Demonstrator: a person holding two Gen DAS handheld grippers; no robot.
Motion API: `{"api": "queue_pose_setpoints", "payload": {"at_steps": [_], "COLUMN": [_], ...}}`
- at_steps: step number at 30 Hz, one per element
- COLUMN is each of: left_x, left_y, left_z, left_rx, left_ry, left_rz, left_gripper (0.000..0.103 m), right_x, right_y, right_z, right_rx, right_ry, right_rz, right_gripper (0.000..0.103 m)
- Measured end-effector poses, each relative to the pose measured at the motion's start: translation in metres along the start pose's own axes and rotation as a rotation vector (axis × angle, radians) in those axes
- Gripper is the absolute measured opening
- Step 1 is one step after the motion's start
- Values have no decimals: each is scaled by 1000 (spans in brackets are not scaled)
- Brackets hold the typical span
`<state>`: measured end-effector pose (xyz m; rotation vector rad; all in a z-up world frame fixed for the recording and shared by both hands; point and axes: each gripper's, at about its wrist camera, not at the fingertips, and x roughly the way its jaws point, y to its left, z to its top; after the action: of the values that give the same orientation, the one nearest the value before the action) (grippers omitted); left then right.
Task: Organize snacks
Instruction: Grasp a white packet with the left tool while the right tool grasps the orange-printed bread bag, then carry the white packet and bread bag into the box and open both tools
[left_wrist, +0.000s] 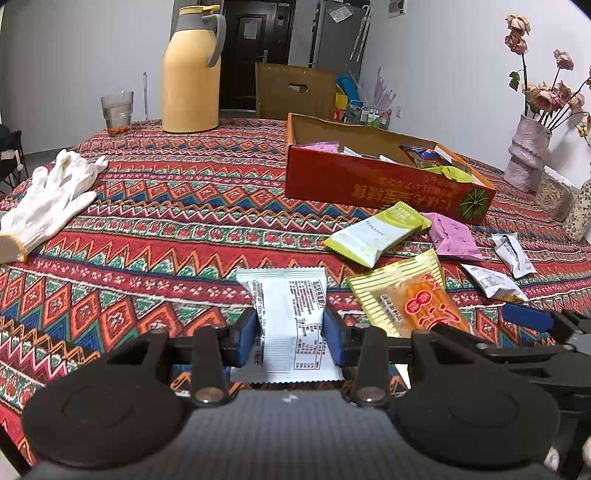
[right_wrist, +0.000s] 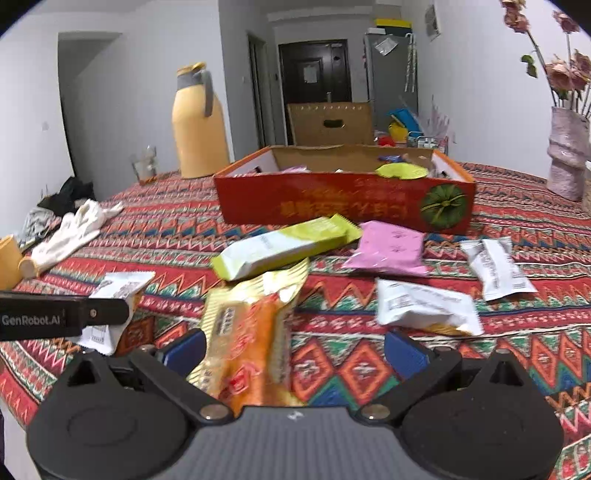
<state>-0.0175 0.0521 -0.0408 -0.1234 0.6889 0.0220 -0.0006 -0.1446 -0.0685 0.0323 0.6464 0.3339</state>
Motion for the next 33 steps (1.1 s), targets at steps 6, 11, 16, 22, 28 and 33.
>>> {"api": "queue_pose_setpoints", "payload": {"at_steps": [6, 11, 16, 22, 28, 33], "left_x": [0, 0, -1, -4, -7, -11], "left_y": [8, 11, 12, 11, 9, 5], "left_z": [-6, -8, -9, -9, -8, -4], "left_rx": [-9, -16, -19, -22, -17, -10], "left_ry": [4, 7, 4, -3, -10, -20], "left_rz": [-12, -26, -37, -40, -42, -42], "left_gripper": [40, 40, 40, 40, 40, 40], "right_x": [9, 10, 9, 6, 0, -7], "right_y": [11, 24, 32, 31, 32, 29], "right_z": [-2, -6, -6, -5, -6, -2], "right_rx": [-14, -77, -111, -113, -122, -102], "right_ry": [27, 32, 40, 33, 18, -13], "right_rz": [2, 0, 8, 10, 9, 9], "right_gripper": [66, 57, 50, 32, 27, 27]}}
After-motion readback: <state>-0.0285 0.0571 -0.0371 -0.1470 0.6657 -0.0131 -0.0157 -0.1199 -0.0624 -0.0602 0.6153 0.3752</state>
